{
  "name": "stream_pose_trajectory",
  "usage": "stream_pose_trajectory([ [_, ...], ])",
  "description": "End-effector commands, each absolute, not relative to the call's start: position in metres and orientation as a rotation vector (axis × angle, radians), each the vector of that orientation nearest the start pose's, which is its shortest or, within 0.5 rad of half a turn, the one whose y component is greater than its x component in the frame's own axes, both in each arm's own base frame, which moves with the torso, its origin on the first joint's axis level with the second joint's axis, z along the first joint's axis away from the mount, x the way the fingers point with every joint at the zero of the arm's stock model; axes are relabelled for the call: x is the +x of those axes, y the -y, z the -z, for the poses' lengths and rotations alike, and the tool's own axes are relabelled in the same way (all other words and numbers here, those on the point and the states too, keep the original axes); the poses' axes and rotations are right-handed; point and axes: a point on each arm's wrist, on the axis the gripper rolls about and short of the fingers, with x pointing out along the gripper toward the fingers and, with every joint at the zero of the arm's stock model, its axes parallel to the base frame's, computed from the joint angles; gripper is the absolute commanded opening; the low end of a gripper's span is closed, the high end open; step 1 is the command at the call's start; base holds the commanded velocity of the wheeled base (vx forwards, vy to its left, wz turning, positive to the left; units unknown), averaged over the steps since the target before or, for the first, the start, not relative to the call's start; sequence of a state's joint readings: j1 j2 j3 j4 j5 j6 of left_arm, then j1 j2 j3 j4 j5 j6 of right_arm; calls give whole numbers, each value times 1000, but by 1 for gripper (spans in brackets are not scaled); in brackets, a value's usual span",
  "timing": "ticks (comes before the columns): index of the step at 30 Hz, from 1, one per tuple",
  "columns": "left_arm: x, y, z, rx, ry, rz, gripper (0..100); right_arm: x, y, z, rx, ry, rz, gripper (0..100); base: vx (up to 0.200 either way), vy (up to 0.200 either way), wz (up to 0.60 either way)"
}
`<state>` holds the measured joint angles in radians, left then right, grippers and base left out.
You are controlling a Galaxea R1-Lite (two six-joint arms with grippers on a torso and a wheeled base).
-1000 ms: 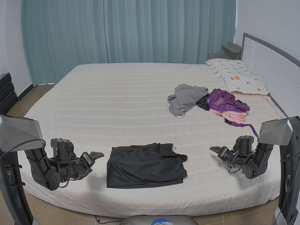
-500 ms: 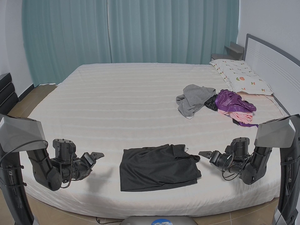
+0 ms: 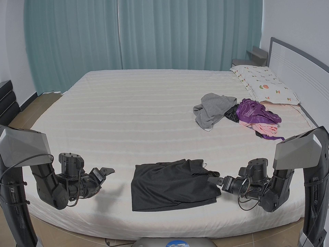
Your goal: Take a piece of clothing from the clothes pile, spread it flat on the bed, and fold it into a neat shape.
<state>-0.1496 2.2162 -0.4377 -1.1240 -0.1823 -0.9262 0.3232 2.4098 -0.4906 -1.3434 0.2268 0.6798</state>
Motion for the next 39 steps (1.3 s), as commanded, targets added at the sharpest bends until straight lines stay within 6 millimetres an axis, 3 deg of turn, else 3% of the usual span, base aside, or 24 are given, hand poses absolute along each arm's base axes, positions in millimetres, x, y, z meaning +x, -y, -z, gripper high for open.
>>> stream_pose_trajectory([
  [1, 296, 49, 9, -894, -758, -7, 100, 299, -110, 49, 609, -759, -321, 100, 0, 0, 0],
  [15, 295, 49, 10, -894, -759, -9, 100, 296, -119, 61, 567, -774, -307, 100, 0, 0, 0],
  [16, 295, 49, 10, -894, -759, -9, 100, 296, -119, 61, 567, -774, -305, 0, 0, 0, 0],
  [30, 295, 49, 10, -894, -759, -9, 100, 289, -102, 44, 580, -773, -277, 0, 0, 0, 0],
  [39, 296, 49, 9, -894, -758, -9, 100, 283, -102, 46, 560, -793, -282, 0, 0, 0, 0],
])
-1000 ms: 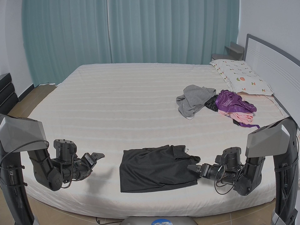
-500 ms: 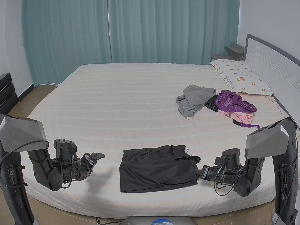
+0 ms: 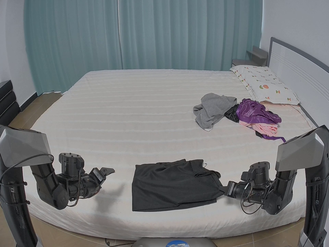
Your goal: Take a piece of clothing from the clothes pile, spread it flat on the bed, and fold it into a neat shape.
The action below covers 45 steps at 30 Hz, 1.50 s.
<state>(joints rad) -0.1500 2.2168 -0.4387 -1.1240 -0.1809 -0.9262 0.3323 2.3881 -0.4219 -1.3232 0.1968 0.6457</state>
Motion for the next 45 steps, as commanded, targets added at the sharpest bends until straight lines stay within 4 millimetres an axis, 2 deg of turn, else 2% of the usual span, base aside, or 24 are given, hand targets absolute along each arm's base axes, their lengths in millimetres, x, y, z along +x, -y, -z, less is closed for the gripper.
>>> stream_pose_trajectory([
  [1, 296, 49, 9, -894, -756, -8, 100, 282, -101, 47, 549, -798, -282, 100, 0, 0, 0],
  [7, 296, 49, 10, -894, -756, -8, 100, 283, -101, 48, 537, -796, -289, 100, 0, 0, 0],
  [14, 297, 49, 9, -892, -753, -5, 100, 294, -105, 31, 580, -712, -319, 100, 0, 0, 0],
  [19, 294, 48, 16, -805, -774, 8, 100, 299, -117, 18, 642, -676, -348, 100, 0, 0, 0],
  [25, 294, 48, 17, -790, -771, 4, 100, 305, -138, 22, 637, -682, -396, 100, 0, 0, 0],
  [30, 294, 48, 17, -790, -770, 3, 100, 307, -163, 25, 609, -714, -443, 100, 0, 0, 0],
  [32, 294, 48, 17, -789, -769, 1, 100, 314, -170, 26, 604, -727, -447, 100, 0, 0, 0],
  [36, 294, 48, 16, -791, -769, 3, 100, 330, -179, 25, 601, -741, -453, 100, 0, 0, 0],
  [40, 295, 48, 16, -793, -765, 2, 100, 347, -187, 35, 594, -760, -442, 100, 0, 0, 0],
  [45, 295, 48, 17, -791, -767, 2, 100, 353, -188, 44, 592, -805, -440, 100, 0, 0, 0],
])
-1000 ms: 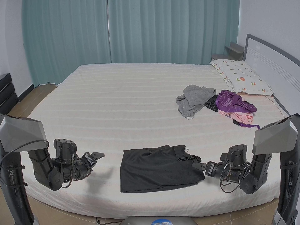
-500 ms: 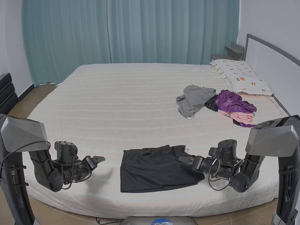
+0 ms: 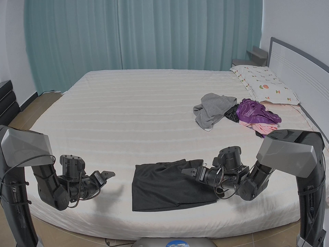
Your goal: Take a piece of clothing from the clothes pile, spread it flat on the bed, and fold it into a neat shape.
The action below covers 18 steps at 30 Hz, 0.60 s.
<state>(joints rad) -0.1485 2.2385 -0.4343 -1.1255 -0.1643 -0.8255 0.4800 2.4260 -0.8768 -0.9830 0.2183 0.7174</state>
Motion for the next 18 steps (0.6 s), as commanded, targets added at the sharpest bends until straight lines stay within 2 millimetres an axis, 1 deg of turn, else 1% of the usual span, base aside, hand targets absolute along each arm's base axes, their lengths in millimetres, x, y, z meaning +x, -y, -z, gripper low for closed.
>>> stream_pose_trajectory([
  [1, 295, 48, 17, -791, -767, 2, 100, 355, -188, 45, 593, -818, -436, 100, 0, 0, 0],
  [5, 295, 48, 16, -791, -765, 3, 100, 359, -189, 45, 595, -799, -437, 100, 0, 0, 0],
  [6, 295, 48, 16, -791, -765, 3, 100, 370, -188, 42, 604, -759, -430, 100, 0, 0, 0],
  [7, 295, 48, 16, -791, -765, 3, 100, 374, -186, 42, 610, -747, -424, 100, 0, 0, 0],
  [10, 295, 48, 17, -790, -767, 3, 100, 395, -169, 39, 634, -678, -362, 100, 0, 0, 0],
  [11, 295, 48, 17, -791, -767, 2, 100, 399, -167, 38, 638, -662, -350, 100, 0, 0, 0],
  [12, 296, 48, 17, -790, -765, 3, 100, 407, -159, 35, 646, -628, -322, 100, 0, 0, 0],
  [14, 296, 48, 17, -790, -765, 3, 100, 410, -154, 35, 656, -614, -304, 100, 0, 0, 0],
  [18, 296, 48, 17, -790, -765, 3, 100, 419, -137, 39, 677, -548, -274, 100, 0, 0, 0],
])
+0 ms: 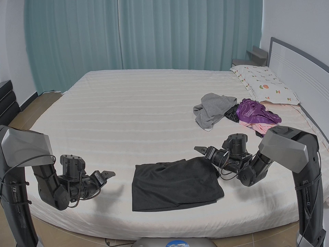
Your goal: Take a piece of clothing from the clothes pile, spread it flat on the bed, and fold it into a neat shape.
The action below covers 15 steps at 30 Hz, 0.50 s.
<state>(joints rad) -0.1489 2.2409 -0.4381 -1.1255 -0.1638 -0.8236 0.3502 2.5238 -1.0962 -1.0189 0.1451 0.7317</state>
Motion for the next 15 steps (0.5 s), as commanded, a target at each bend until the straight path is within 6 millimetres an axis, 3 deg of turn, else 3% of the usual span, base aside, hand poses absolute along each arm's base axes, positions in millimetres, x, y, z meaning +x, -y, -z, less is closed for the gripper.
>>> stream_pose_trajectory([
  [1, 296, 48, 17, -790, -765, 3, 100, 419, -137, 39, 677, -548, -274, 100, 0, 0, 0],
  [5, 296, 48, 17, -790, -765, 3, 100, 418, -132, 53, 676, -534, -285, 100, 0, 0, 0],
  [15, 295, 48, 17, -790, -767, 3, 100, 419, -132, 53, 682, -555, -337, 100, 0, 0, 0],
])
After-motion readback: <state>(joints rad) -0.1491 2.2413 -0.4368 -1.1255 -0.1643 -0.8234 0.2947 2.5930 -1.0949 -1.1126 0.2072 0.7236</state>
